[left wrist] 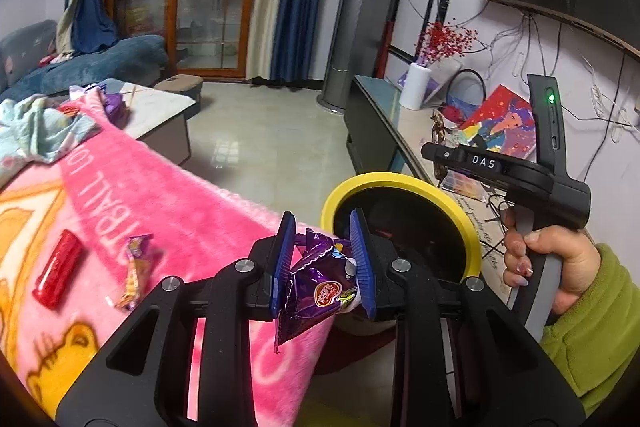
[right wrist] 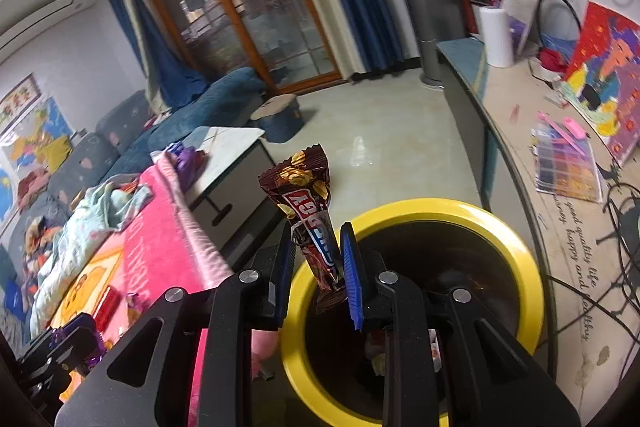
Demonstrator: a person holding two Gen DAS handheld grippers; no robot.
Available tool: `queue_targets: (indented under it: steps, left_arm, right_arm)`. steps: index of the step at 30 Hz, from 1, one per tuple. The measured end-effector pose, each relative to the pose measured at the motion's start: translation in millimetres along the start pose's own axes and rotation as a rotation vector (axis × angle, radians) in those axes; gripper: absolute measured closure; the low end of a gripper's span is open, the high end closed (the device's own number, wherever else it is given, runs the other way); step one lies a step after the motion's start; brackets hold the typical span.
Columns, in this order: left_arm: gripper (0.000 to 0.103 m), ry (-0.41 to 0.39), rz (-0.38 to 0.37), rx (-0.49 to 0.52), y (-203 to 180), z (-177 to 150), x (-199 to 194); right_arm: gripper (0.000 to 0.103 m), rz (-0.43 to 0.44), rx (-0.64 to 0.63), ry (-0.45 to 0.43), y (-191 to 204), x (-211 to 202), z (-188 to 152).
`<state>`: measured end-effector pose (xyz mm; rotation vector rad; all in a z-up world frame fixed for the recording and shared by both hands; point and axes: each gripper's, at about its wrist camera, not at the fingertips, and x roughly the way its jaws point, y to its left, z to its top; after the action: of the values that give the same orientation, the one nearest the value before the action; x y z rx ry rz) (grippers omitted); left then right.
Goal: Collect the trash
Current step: 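Carry the purple wrapper and chocolate bar wrapper over the yellow-rimmed bin with both tools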
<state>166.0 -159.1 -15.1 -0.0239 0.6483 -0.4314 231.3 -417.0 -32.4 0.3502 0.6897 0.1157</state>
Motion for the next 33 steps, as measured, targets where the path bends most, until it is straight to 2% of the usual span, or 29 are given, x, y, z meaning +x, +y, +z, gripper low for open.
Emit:
queue_targets:
  steps: [13,26,33]
  left_arm:
    - [0.081,0.034,-0.022,0.081,-35.1,1.9,38.7]
    - [0.081,0.059,-0.052,0.145,-64.7,9.7,75.0]
    - [0.08,0.103,-0.059,0.133,-72.3,6.2,103.8]
  right_arm:
    - [0.081,-0.056,0.132,0.006,-60.8,-0.3,-4.1]
    - [0.081,-0.051,0.201,0.033,-94.4,2.8,-5.6]
    - [0.081,-0.034,0.223,0.045,-103.9,7.1,-7.4]
